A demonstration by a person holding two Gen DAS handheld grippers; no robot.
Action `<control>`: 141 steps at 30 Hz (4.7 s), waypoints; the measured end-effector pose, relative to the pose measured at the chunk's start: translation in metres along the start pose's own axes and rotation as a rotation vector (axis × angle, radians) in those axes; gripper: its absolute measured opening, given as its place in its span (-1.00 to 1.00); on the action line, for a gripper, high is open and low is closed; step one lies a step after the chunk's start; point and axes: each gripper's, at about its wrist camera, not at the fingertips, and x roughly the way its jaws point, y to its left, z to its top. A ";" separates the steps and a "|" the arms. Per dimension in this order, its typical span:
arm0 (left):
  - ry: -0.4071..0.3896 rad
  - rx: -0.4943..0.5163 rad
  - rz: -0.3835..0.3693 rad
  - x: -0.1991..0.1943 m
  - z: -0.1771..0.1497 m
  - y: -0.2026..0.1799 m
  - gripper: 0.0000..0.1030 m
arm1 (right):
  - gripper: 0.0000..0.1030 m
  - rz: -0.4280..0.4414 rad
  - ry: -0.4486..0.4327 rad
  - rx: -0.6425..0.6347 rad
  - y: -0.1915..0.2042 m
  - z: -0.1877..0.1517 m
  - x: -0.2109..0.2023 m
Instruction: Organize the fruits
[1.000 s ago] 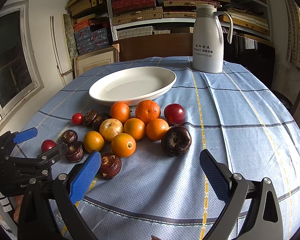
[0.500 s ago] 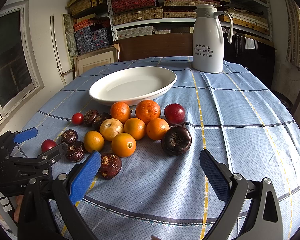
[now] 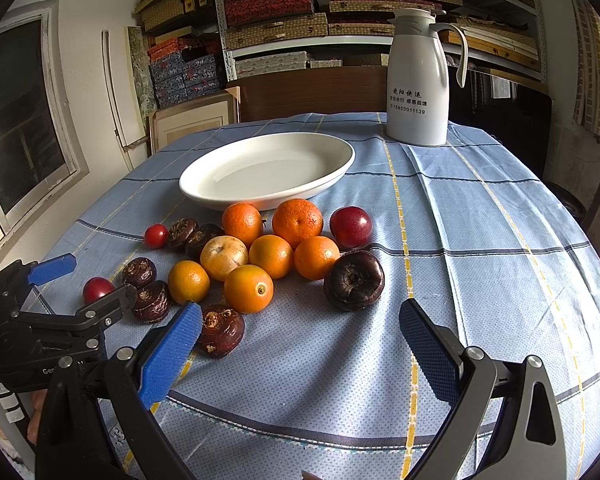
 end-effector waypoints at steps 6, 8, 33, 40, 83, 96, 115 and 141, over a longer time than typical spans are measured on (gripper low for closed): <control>0.000 0.000 0.000 0.000 0.000 0.000 0.92 | 0.93 0.000 0.001 0.000 0.000 0.000 0.000; 0.000 0.000 0.000 0.000 0.000 0.000 0.92 | 0.93 0.000 0.001 0.000 0.000 0.000 0.000; 0.009 -0.006 -0.009 0.000 -0.002 0.002 0.92 | 0.93 0.000 0.002 0.001 0.001 0.000 0.000; 0.028 -0.017 -0.018 0.002 -0.004 0.006 0.92 | 0.93 0.001 0.002 0.001 0.000 0.001 -0.001; 0.277 0.039 -0.151 0.038 -0.016 0.030 0.92 | 0.93 0.140 0.188 0.118 -0.043 -0.015 0.013; 0.253 0.058 -0.184 0.038 -0.015 0.034 0.92 | 0.93 -0.030 0.328 -0.028 -0.062 -0.012 0.031; 0.195 0.035 -0.221 0.037 -0.007 0.061 0.30 | 0.93 -0.001 0.242 0.004 -0.072 0.006 0.035; 0.141 0.002 -0.301 0.024 -0.011 0.055 -0.24 | -0.35 0.134 0.243 0.038 -0.048 0.021 0.059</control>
